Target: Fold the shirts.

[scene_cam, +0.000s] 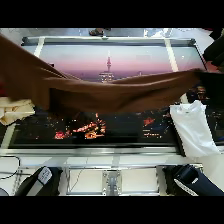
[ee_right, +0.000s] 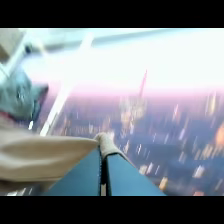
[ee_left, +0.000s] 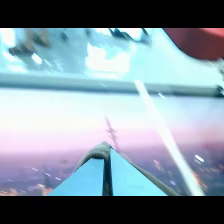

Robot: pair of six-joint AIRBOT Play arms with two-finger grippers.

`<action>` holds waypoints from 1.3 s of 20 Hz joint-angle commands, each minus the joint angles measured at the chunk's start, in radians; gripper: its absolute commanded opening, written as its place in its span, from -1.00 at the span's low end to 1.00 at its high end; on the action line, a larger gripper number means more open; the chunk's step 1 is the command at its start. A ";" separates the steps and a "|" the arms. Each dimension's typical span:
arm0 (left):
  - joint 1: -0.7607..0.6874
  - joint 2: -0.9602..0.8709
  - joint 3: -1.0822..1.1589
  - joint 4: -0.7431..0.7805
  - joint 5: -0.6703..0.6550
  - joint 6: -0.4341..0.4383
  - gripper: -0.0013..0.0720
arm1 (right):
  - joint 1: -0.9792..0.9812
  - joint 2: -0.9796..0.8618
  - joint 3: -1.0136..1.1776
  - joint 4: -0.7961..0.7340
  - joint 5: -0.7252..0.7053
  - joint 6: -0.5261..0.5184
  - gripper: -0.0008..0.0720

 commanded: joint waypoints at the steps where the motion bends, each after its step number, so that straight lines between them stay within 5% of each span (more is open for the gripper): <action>1: 0.156 0.155 0.000 0.091 0.006 -0.055 -0.93 | -0.002 -0.016 0.114 -0.082 -0.007 -0.116 -0.96; 5: 0.116 0.038 -0.002 0.126 -0.050 -0.138 -0.93 | -0.002 -0.093 0.117 -0.306 0.069 -0.106 -0.97; 9: -0.161 -0.215 -0.002 0.185 0.023 -0.138 -0.93 | -0.128 -0.327 0.117 -0.333 0.093 -0.113 -0.97; 11: -0.300 -0.348 -0.002 0.326 0.194 -0.143 -0.93 | -0.310 -0.471 0.117 -0.181 0.039 -0.150 -0.97; 15: -0.459 -0.614 -0.002 0.454 0.386 -0.158 -0.93 | -0.577 -0.742 0.117 0.352 -0.346 -0.298 -0.97; 19: -0.505 -0.807 -0.002 0.441 0.568 -0.174 -0.91 | -0.592 -0.964 0.118 0.539 -0.652 -0.344 -0.92; 20: -0.507 -0.828 -0.002 0.409 0.610 -0.173 -0.62 | -0.585 -1.005 0.118 0.563 -0.700 -0.344 -0.34; 21: -0.507 -0.833 -0.002 0.365 0.643 -0.173 0.29 | -0.584 -1.033 0.119 0.602 -0.734 -0.343 0.35; 22: -0.497 -0.827 0.003 0.309 0.661 -0.173 1.00 | -0.585 -1.043 0.121 0.637 -0.738 -0.343 0.39; 26: -0.370 -0.685 0.019 0.280 0.578 -0.172 0.98 | -0.656 -0.935 0.142 0.568 -0.621 -0.348 0.37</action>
